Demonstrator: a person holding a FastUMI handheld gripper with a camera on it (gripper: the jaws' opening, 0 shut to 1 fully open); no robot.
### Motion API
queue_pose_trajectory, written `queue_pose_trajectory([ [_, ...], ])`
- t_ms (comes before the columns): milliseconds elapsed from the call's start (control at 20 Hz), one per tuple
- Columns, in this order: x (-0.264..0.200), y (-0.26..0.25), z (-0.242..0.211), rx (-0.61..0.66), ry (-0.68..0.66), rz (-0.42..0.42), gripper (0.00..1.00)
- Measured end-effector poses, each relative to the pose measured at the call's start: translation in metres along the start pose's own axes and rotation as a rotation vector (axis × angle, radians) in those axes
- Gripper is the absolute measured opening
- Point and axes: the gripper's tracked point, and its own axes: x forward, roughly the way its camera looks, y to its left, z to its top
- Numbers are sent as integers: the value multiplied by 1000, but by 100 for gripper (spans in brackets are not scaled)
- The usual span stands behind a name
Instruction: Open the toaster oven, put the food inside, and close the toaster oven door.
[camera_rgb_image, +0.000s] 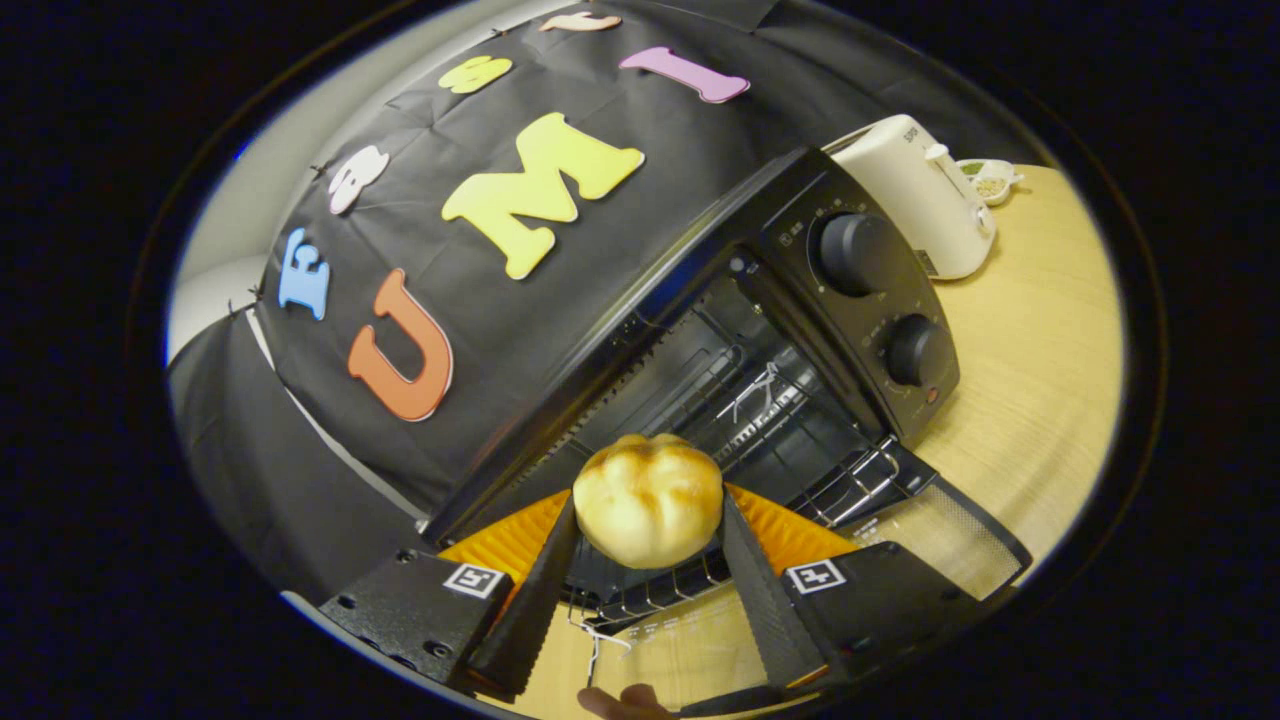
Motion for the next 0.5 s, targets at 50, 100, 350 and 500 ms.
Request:
queue_pose_trajectory([
  [50, 4, 1, 4, -25, -5, 4, 88],
  [100, 7, 4, 6, -63, -5, 7, 88],
  [350, 22, 3, 5, -132, 9, 9, 88],
  [500, 30, -4, 11, -181, -6, -47, 90],
])
